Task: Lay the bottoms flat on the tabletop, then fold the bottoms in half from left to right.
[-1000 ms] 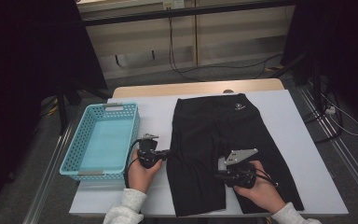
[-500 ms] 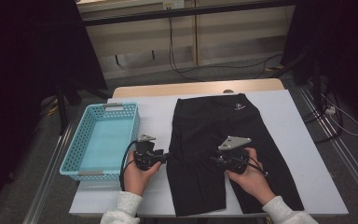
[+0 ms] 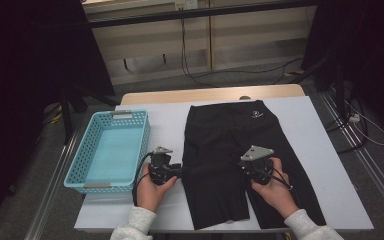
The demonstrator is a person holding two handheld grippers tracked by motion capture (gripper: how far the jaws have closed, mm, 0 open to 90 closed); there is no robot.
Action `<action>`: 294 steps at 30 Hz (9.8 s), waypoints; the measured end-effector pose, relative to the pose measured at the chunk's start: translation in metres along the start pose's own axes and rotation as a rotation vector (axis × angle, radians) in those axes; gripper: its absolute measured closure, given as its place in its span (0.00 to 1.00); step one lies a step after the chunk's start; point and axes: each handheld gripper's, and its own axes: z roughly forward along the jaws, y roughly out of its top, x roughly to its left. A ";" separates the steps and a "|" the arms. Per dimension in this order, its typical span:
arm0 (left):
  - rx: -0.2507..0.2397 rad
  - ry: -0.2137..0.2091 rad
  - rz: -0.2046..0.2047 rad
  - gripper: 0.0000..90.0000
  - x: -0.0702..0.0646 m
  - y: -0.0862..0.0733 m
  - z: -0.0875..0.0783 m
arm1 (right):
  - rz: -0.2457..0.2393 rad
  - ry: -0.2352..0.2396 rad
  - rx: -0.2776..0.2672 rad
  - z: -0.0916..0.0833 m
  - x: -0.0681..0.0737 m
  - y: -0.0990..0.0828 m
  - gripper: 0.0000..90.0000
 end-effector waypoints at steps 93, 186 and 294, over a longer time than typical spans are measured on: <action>-0.061 0.014 -0.028 0.71 0.015 0.007 0.002 | -0.265 0.595 -0.058 -0.001 0.123 0.018 1.00; -0.026 0.044 0.029 0.11 0.007 0.005 -0.010 | 0.133 0.095 -0.108 -0.032 -0.028 -0.008 0.25; -0.056 -0.184 0.073 0.98 -0.062 -0.003 -0.003 | 0.160 0.211 -0.163 0.064 0.003 0.090 0.28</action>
